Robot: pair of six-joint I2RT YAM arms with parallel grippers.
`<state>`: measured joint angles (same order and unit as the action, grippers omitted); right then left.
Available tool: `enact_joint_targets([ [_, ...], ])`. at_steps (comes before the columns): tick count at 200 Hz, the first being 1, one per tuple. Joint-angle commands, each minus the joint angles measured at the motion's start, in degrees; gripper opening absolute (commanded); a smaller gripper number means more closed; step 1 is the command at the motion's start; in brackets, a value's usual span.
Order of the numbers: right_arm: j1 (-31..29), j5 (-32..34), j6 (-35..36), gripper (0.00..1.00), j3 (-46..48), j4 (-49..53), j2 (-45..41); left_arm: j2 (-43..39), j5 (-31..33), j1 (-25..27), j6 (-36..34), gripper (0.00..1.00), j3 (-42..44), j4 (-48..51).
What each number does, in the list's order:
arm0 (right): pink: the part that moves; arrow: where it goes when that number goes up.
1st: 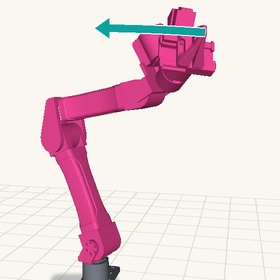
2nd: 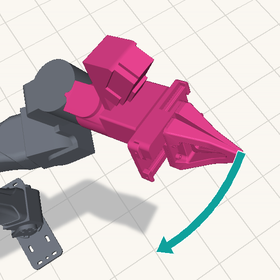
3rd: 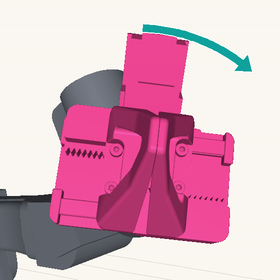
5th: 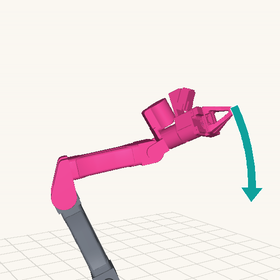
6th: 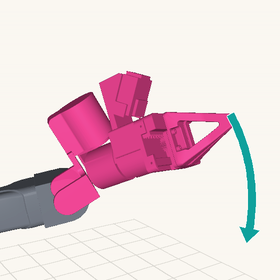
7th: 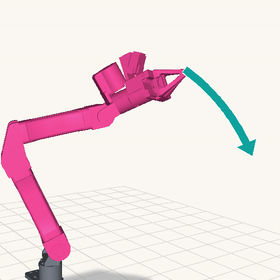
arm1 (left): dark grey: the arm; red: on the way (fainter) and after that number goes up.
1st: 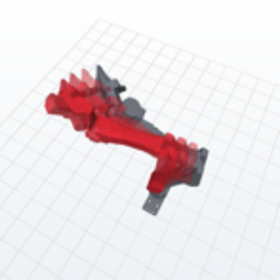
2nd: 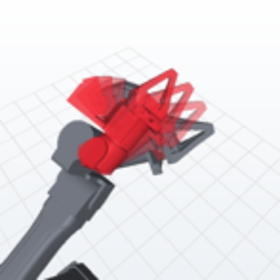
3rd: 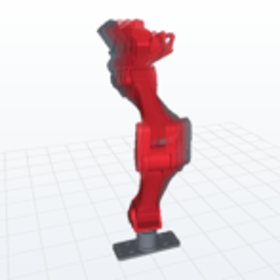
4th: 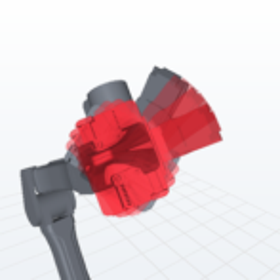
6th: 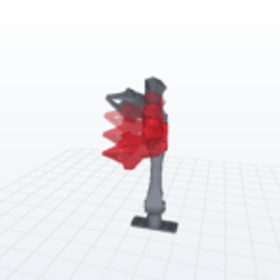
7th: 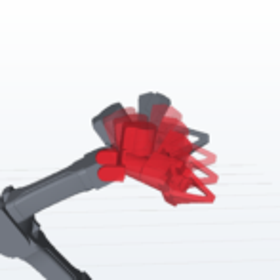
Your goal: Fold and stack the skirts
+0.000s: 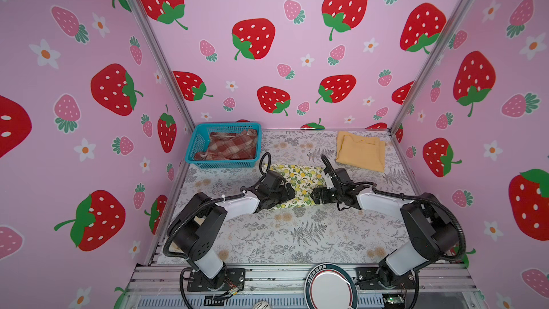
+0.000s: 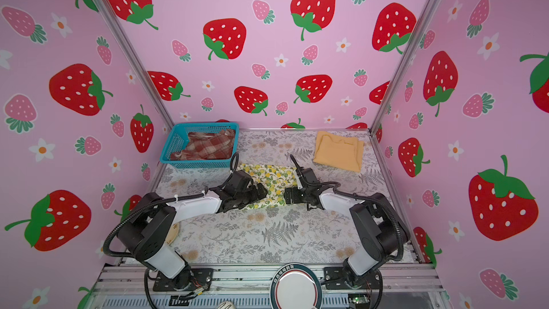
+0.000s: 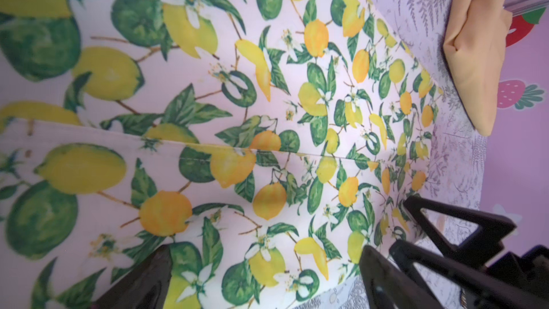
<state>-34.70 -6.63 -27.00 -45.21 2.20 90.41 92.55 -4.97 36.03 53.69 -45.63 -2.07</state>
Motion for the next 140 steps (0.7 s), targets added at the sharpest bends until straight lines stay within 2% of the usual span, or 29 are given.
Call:
enact_joint_targets([
  [1,2.3,2.3,1.6,1.0,-2.9,3.4,-3.9,-4.4,0.4,0.3,2.3,1.0,-0.2,3.1],
  [25,6.3,1.2,2.3,1.0,-3.3,4.4,-5.9,-7.8,1.9,0.3,-0.2,1.0,-4.3,7.5],
  [48,8.8,0.1,3.2,1.0,-3.1,4.4,-5.2,-7.0,3.6,0.3,-3.4,0.99,-9.7,11.3],
  [104,11.4,-3.7,3.4,0.98,-3.7,1.5,1.8,5.0,-1.6,0.3,-4.6,1.0,-18.8,8.0],
  [140,12.2,-3.9,3.4,0.96,-4.2,0.8,4.7,10.9,-2.1,0.2,-4.2,1.0,-21.3,7.2],
])
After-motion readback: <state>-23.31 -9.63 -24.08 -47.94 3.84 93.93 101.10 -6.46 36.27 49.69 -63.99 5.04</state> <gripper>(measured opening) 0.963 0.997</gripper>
